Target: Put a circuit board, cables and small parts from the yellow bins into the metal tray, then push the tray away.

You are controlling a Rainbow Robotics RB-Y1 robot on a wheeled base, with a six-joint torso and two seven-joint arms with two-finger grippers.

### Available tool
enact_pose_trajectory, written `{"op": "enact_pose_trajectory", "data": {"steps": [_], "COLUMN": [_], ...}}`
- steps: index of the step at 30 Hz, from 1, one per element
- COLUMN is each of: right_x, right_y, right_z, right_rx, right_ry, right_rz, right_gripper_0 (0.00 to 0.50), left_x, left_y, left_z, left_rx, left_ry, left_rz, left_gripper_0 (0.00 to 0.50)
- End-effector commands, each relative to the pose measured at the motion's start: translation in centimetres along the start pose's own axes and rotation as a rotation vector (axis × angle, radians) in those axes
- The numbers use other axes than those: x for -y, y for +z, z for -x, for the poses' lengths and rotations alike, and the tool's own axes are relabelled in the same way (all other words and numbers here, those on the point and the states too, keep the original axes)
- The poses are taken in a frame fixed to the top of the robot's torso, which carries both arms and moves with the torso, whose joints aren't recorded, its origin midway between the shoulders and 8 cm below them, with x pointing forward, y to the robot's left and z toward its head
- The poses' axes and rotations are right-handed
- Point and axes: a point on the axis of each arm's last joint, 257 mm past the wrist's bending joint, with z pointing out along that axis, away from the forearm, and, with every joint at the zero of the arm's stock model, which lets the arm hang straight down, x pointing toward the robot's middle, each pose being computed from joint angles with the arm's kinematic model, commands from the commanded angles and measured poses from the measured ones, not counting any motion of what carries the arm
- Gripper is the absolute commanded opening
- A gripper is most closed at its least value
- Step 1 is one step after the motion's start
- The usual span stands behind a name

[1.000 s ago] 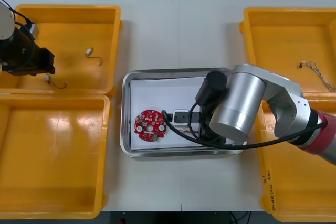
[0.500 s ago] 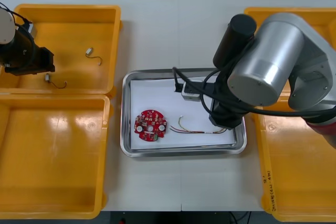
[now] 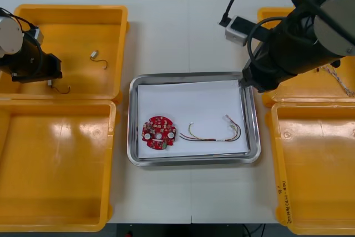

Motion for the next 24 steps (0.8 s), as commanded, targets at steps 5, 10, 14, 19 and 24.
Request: {"op": "enact_pose_trajectory", "data": {"steps": [5,10,14,19,24], "right_x": [6.5,10.2,12.9,16.1,18.6], "right_y": [-2.7,-3.3,-3.9,-4.3,-4.5], "right_z": [-3.2,-5.6,-7.8,-11.1,-14.6], "right_rx": [-0.01,-0.018,-0.035,-0.083,-0.143], "right_ry": [0.326,0.532,0.625,0.743,0.858], "right_rz": [-0.13,-0.176,-0.219,-0.285,-0.348], "right_gripper_0": [0.5,0.5,0.5,0.5,0.5], "left_x": [0.0,0.0,-0.1,-0.1,0.0], "left_y": [1.4,1.6,1.8,1.8,1.8], "left_z": [-1.3,-1.5,-1.8,-1.9,-1.8], "left_rx": [0.002,0.001,-0.002,-0.003,-0.002], "left_ry": [0.118,0.119,0.122,0.13,0.132], "left_rz": [-0.003,-0.005,-0.004,-0.008,-0.011], "left_gripper_0": [0.5,0.5,0.382,0.002,0.0]}}
